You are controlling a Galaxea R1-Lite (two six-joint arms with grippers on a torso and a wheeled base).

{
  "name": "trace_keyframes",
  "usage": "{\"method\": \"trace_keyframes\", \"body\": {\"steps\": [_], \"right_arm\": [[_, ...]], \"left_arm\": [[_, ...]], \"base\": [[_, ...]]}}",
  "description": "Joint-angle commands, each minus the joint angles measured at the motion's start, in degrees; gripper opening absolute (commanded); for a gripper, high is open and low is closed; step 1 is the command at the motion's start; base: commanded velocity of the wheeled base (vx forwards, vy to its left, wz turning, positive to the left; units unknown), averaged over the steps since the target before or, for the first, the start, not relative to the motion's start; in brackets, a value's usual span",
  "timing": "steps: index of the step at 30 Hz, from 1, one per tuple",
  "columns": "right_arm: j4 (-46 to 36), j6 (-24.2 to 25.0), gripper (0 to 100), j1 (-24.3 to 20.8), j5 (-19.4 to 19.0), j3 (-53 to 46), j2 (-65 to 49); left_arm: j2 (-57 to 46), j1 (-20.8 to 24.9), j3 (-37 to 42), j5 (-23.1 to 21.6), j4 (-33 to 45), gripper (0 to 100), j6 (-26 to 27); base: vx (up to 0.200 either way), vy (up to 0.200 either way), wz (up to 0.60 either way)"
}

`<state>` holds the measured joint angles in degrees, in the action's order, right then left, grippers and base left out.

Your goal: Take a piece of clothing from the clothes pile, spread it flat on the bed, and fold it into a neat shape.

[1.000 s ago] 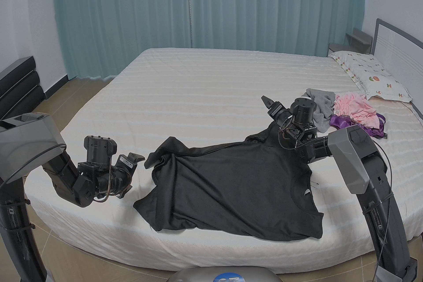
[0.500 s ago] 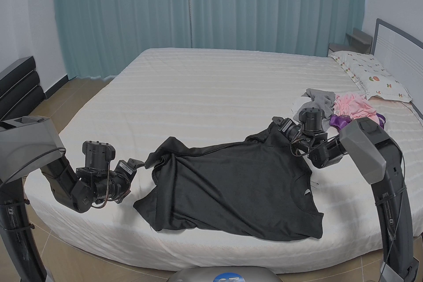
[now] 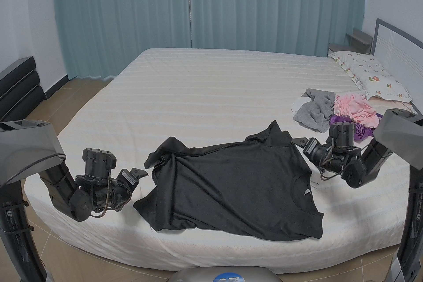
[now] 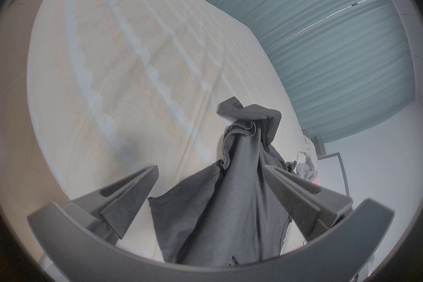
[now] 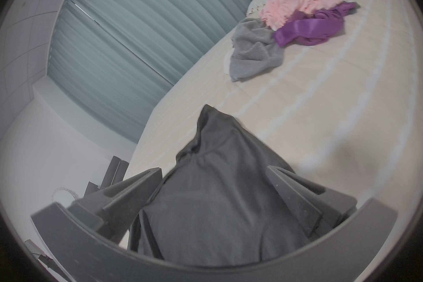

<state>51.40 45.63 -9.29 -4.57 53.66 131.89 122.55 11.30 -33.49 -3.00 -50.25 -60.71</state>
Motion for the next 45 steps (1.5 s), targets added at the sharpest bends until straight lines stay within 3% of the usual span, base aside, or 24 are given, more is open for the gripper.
{"method": "trace_keyframes", "body": {"steps": [1, 8, 15, 27, 35, 45], "right_arm": [[5.73, 0.34, 100, 1.73, -2.46, -23.08, -17.28], [7.05, 1.13, 100, 1.03, -4.66, -32.48, -18.16], [16.28, 2.89, 100, 1.82, -9.58, -39.51, -15.26], [21.29, 3.06, 100, 1.12, -9.84, -40.92, -11.48], [21.29, 3.06, 100, 0.94, -9.93, -40.57, -11.22], [21.29, 3.06, 100, -0.29, -9.93, -40.48, -10.95]], "left_arm": [[-2.05, 1.27, 5.45, -0.08, -0.81, 100, 1.38], [-3.37, 1.36, 8.26, -0.08, -1.96, 100, 1.30], [-3.11, 2.94, 9.23, -0.08, -1.96, 100, 1.38], [0.41, 3.55, 5.45, 0.98, -1.69, 100, 1.56], [6.38, 3.55, -2.37, 6.95, -1.34, 100, 1.65], [7.61, 3.46, -5.54, 7.04, -0.46, 100, 2.26]], "base": [[0.000, 0.000, 0.00], [0.000, 0.000, 0.00], [-0.086, 0.000, 0.00], [-0.050, 0.000, 0.00], [0.000, 0.000, 0.00], [0.000, 0.000, 0.00]]}}
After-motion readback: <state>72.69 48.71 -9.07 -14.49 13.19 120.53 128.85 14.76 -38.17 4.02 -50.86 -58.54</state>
